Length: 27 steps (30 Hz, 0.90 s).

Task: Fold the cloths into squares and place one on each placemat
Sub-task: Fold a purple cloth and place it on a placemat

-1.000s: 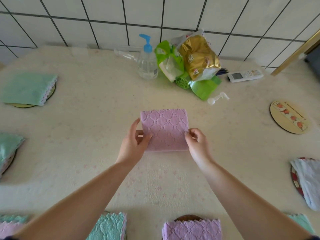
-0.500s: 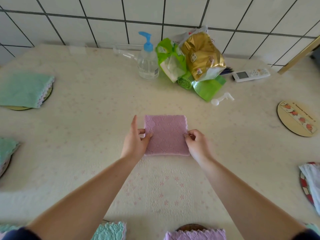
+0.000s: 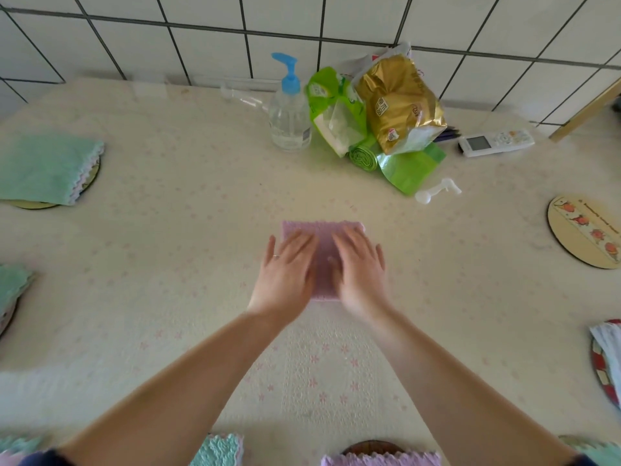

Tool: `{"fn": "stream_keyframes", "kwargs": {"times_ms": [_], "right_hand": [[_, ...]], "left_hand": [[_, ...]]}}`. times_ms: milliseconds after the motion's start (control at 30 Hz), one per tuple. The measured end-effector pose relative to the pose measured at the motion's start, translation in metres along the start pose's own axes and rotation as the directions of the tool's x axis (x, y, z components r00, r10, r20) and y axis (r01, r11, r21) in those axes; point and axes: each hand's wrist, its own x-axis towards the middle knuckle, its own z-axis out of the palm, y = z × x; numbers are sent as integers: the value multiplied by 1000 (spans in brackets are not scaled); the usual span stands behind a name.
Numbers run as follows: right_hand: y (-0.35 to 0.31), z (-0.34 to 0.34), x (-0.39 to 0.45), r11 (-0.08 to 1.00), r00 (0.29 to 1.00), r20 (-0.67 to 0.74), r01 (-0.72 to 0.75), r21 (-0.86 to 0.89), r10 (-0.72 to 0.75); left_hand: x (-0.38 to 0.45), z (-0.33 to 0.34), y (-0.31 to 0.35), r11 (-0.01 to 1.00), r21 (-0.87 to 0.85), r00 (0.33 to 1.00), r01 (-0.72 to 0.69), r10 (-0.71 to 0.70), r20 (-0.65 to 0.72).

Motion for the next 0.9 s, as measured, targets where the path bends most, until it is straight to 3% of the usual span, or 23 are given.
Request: {"fn": "stream_keyframes", "kwargs": {"times_ms": [100,233,467,567,700,900], "right_hand": [[3,16,7,979,990,132,73,-188,-49],[13,22,6,961,992,99,102,-259,-79],[30,10,6,943,979,203,86,-321,-20],[30,-1,8,970,981,189,13,-241,34],[42,-19,-7,975,978,14,-207,75,207],[28,-15,-16,894,930,95,-367,257,355]], "left_hand": [[4,15,-1,987,159,987,19,-43,153],[2,19,-13,971,237,986,-14,-26,166],[4,17,-16,958,288,975,-19,-46,215],[3,11,-17,975,212,975,67,-109,192],[-18,-3,-26,955,7,954,295,-295,47],[-21,-10,-16,940,-86,942,330,-322,98]]}}
